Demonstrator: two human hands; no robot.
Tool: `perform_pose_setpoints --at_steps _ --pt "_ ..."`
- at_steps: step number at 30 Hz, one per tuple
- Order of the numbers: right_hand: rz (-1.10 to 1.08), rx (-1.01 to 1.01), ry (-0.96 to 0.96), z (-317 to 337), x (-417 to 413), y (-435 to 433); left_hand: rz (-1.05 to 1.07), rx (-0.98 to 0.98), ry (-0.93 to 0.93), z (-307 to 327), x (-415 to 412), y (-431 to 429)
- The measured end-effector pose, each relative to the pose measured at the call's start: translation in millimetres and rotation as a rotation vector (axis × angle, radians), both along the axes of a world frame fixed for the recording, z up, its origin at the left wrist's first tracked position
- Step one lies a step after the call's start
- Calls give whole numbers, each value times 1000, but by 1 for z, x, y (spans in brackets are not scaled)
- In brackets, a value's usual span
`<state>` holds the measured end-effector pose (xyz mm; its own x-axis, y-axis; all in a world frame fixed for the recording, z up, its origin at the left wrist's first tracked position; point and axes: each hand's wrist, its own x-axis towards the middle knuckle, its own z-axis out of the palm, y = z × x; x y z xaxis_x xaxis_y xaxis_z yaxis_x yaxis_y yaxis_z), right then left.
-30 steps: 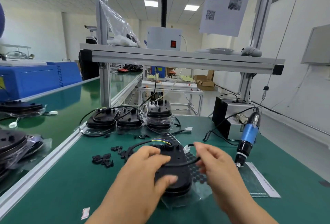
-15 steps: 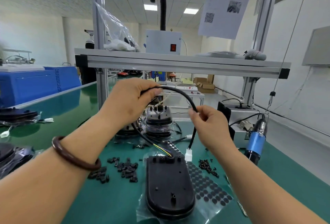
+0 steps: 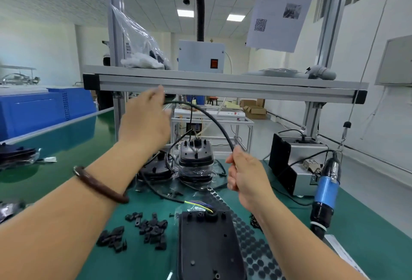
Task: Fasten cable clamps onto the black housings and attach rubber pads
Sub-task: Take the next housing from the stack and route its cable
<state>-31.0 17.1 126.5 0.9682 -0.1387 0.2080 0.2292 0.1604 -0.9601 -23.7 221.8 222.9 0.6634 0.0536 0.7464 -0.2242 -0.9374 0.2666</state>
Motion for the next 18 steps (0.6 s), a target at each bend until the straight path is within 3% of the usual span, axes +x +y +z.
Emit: perform_pose_setpoints --at_steps 2,5,8,18 --pt "9 -49 14 13 4 9 -168 262 -148 -7 -6 -22" --pt "75 -38 -55 33 6 19 -326 593 -40 -17 -6 -48" --pt "154 12 -132 47 5 20 -322 612 45 -10 6 -43" --pt "232 131 -357 80 -8 3 -390 611 -281 38 6 -23"
